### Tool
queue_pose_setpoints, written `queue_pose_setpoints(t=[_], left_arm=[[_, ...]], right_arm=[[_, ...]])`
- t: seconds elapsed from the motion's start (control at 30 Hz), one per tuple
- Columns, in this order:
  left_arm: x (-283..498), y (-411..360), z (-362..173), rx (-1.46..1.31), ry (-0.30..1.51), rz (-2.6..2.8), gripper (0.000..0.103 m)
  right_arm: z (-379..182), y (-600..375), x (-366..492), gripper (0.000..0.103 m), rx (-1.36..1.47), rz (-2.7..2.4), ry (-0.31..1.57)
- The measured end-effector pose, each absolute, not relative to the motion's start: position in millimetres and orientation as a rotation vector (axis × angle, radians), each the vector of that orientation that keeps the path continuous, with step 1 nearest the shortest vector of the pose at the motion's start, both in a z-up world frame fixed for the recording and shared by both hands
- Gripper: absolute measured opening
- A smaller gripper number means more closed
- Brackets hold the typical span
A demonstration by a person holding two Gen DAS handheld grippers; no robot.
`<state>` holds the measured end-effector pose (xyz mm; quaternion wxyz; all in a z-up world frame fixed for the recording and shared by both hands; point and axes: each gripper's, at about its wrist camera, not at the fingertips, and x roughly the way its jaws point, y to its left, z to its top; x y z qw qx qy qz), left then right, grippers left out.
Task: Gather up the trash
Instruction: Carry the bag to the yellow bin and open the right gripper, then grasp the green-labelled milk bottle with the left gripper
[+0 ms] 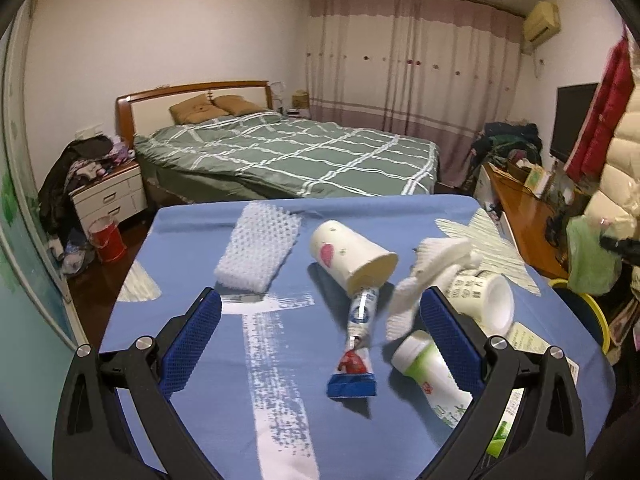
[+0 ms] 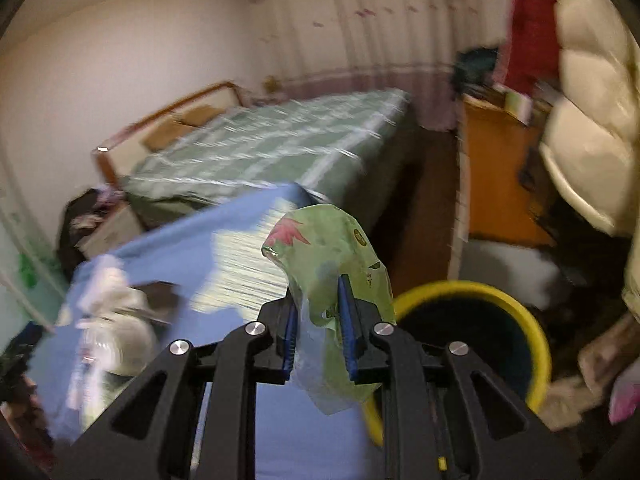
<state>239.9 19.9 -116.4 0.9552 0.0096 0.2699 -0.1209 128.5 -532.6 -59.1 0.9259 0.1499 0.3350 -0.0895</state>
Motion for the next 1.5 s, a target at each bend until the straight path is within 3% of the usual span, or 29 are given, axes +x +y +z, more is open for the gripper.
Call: queue_pose_setpoints(t=[0.17,0.33,0.53,1.0,1.1,1.33,1.5], left_arm=[[235,1,-117,0.065,0.539,-0.298,0.098],[233,-21,-122,0.107,0.563,-0.329,0.098],[217,-41,-117,0.144,0.565,-0.355,0.098],[198,-72,-123,0.214,0.654,-0.403,0.098],[220,-56,-122,0.187,0.697,-0.383,0.091],[264,-52,-118,0.172,0.766,-0.406,0.090],[284,-75,-113,0.162,0.812,-0.482,0.080]], right_arm=[[-105,-576,122,0.021,0.329,-0.320,0.785],[-128,-590,116,0.046,0.360,-0.382,0.816],[-122,-587,109,0.052,0.356,-0.357,0.783],[-120,-585,99,0.053,0.396,-0.294,0.761],[-122,-588,95,0.053,0.405,-0.291,0.755],[-128,-597,92,0.053,0.435,-0.296,0.758],[-129,-596,91,0.053,0.437,-0.284,0.760]])
